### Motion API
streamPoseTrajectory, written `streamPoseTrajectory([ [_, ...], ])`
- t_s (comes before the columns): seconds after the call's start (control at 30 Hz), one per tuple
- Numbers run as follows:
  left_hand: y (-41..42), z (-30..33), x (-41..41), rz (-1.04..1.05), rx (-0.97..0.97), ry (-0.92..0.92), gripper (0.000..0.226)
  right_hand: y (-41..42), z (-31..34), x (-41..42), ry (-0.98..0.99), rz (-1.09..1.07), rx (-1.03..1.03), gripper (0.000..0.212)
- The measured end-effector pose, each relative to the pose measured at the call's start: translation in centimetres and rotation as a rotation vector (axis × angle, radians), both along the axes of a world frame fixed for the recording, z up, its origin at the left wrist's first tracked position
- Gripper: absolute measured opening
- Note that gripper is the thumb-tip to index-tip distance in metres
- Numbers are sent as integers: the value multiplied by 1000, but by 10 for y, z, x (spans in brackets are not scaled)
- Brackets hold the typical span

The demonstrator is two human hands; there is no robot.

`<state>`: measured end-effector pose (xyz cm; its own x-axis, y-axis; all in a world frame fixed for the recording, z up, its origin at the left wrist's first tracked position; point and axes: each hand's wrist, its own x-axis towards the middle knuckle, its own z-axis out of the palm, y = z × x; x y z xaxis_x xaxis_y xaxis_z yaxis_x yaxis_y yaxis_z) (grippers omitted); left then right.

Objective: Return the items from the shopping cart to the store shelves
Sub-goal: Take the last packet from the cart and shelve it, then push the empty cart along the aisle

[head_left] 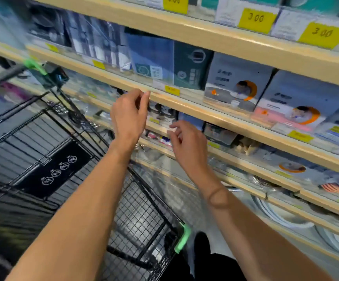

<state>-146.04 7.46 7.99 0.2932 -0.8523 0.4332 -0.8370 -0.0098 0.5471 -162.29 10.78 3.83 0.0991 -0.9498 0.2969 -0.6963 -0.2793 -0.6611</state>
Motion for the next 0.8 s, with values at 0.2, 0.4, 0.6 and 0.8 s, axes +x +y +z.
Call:
streamPoseTrajectory([
  [0.2, 104, 5, 123, 307, 115, -141, 42, 43, -45, 64, 398, 342, 561, 30],
  [0.4, 238, -21, 220, 639, 277, -191, 33, 76, -102, 104, 893, 453, 434, 29],
  [0.6, 321, -102, 270, 1149, 535, 101, 46, 48, -112, 143, 1024, 458, 412, 22],
  [0.8, 346, -153, 299, 1056, 812, 389, 49, 33, -117, 190, 911, 386, 441, 22],
])
